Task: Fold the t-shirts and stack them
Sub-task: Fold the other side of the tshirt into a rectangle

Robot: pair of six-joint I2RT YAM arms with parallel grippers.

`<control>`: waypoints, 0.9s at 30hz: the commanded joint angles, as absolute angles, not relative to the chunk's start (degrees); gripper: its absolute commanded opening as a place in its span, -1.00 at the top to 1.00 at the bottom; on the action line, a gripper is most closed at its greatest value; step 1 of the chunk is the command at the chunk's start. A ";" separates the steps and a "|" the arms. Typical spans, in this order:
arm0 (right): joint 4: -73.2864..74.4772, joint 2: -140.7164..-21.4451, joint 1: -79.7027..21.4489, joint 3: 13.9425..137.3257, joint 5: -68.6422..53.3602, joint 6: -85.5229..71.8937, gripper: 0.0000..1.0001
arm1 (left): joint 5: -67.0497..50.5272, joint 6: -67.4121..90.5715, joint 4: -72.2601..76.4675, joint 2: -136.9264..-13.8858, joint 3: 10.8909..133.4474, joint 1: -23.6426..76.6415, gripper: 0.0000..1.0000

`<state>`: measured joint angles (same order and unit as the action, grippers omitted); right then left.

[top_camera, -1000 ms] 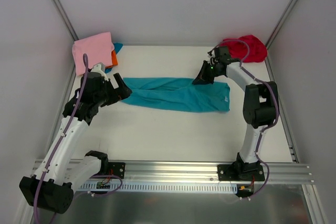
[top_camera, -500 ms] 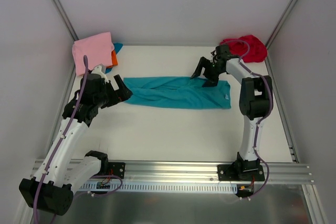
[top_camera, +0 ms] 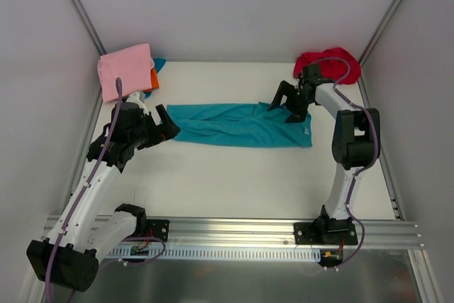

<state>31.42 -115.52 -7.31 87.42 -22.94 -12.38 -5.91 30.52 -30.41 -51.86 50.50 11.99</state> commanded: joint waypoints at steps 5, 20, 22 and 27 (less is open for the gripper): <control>27.51 -112.94 -6.06 86.57 -21.80 -12.13 -0.99 | -7.21 30.59 -29.79 -49.22 50.18 13.18 -0.97; 31.28 -103.37 -1.93 77.88 -16.00 -12.04 -0.99 | -8.61 28.92 -31.46 -47.72 50.10 13.27 -0.97; 31.46 -101.08 -1.32 76.38 -15.30 -11.78 -0.99 | -8.88 28.92 -31.73 -47.29 50.01 13.27 -0.97; 32.08 -97.74 -0.62 73.04 -14.85 -11.08 -0.99 | -8.88 28.74 -32.43 -45.97 49.66 13.27 -0.97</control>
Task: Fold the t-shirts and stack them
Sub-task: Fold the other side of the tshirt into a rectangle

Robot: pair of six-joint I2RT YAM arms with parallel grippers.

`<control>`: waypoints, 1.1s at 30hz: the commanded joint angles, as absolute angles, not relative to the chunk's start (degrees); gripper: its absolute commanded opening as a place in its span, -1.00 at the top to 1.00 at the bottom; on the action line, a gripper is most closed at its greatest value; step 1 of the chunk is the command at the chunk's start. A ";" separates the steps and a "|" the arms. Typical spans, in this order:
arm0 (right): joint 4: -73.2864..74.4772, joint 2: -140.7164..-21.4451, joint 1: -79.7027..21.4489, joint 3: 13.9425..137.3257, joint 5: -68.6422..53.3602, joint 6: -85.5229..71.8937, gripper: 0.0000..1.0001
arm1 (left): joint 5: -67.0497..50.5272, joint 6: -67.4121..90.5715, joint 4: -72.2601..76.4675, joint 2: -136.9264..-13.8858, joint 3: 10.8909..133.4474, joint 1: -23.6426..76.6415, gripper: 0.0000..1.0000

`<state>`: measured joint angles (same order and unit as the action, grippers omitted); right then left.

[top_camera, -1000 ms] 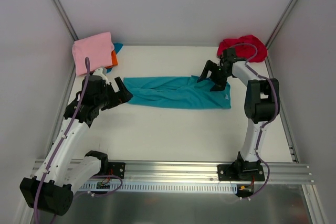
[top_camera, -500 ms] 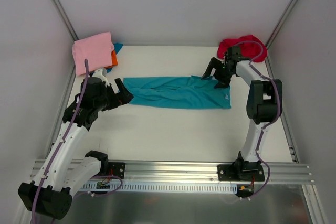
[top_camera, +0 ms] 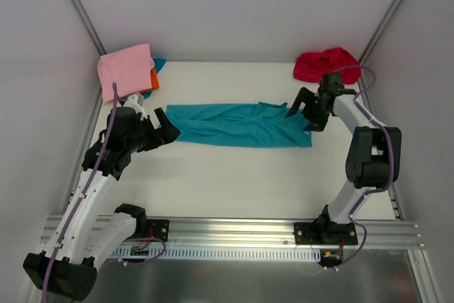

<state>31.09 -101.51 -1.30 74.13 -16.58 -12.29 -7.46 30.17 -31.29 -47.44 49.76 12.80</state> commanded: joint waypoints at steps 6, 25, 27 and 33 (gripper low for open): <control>33.05 -95.54 -0.53 70.41 -14.94 -10.46 -0.94 | -8.96 28.48 -33.48 -45.26 50.01 13.27 -0.98; 30.67 -97.03 -0.26 64.95 -16.43 -9.05 0.33 | -8.35 27.77 -35.16 -43.77 50.36 13.27 -0.97; 30.67 -97.21 1.04 64.86 -16.79 -8.79 0.67 | -8.26 27.69 -35.16 -43.86 50.36 13.27 -0.97; 32.08 -94.93 2.63 64.51 -15.65 -8.35 0.99 | -7.74 27.42 -35.25 -43.95 50.10 13.18 -0.97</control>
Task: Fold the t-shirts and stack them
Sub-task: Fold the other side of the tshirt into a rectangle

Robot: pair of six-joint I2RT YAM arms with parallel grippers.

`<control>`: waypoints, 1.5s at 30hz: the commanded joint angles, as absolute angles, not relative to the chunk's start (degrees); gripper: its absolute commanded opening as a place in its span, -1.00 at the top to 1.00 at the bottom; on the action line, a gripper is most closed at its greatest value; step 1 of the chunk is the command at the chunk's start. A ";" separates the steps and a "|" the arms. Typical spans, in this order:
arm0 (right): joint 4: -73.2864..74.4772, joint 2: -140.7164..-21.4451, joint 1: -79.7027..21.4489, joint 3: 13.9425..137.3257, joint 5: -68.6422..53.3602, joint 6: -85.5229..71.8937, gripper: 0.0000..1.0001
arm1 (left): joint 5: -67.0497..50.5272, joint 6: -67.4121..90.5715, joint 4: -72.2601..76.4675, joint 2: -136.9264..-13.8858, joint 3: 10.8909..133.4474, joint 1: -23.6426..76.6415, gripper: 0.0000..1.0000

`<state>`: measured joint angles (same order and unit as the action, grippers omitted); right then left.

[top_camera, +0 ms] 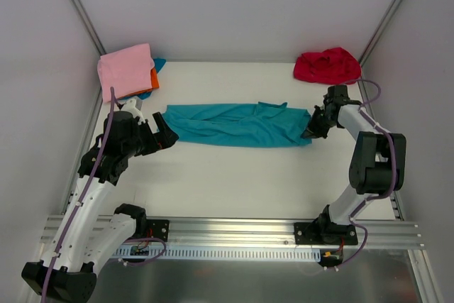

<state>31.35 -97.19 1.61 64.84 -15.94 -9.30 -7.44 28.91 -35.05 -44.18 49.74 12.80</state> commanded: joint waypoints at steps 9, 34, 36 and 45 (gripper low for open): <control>36.91 -86.31 5.97 64.16 -8.35 -7.91 0.99 | -7.91 27.42 -35.16 -43.94 50.36 13.27 -0.97; 39.20 -76.38 9.67 63.01 -14.83 -5.54 -0.99 | -13.27 28.39 -27.61 -46.84 45.53 13.27 -0.97; 38.24 -76.55 9.49 63.28 -18.79 -5.89 -0.99 | -13.71 29.87 -24.27 -49.30 44.74 13.27 -0.97; 37.44 -75.94 8.79 60.04 -25.31 -5.63 -0.99 | -9.50 29.45 -13.63 -70.82 46.83 13.18 -0.97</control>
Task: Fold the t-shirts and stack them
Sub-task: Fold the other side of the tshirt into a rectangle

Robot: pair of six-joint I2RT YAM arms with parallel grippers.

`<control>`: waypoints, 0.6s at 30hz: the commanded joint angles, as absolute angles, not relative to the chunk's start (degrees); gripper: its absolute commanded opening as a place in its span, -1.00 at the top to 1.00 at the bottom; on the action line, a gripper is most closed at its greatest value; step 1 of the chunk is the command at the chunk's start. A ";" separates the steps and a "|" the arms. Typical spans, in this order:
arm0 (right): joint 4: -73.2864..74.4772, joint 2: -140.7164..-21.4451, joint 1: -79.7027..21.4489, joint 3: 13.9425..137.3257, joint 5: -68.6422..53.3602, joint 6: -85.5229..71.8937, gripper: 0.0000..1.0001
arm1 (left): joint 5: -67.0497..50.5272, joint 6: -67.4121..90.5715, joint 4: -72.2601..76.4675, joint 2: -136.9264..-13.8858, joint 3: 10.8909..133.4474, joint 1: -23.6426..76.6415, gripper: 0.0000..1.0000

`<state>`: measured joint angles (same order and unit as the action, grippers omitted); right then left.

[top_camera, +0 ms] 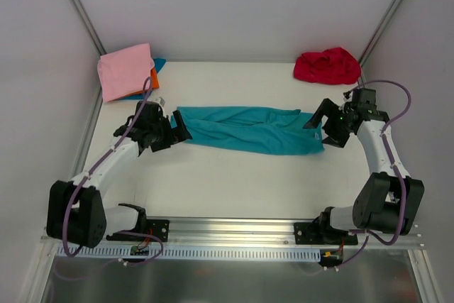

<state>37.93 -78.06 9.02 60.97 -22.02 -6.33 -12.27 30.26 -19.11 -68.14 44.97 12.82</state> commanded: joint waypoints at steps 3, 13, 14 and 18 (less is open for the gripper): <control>37.88 -74.71 8.79 59.42 -25.66 -5.45 -0.99 | -4.58 27.34 -14.50 -78.81 50.61 13.18 -0.98; 37.88 -74.71 8.79 57.92 -26.63 -5.45 -0.99 | 1.23 18.29 -4.93 -83.40 51.24 13.27 -0.95; 37.88 -74.71 8.79 57.92 -26.63 -5.45 -0.99 | 1.32 15.76 -5.36 -84.19 52.28 13.18 -0.94; 38.32 -74.53 8.79 58.01 -26.37 -5.36 -0.99 | 1.14 8.63 -8.43 -89.54 55.98 13.10 -0.93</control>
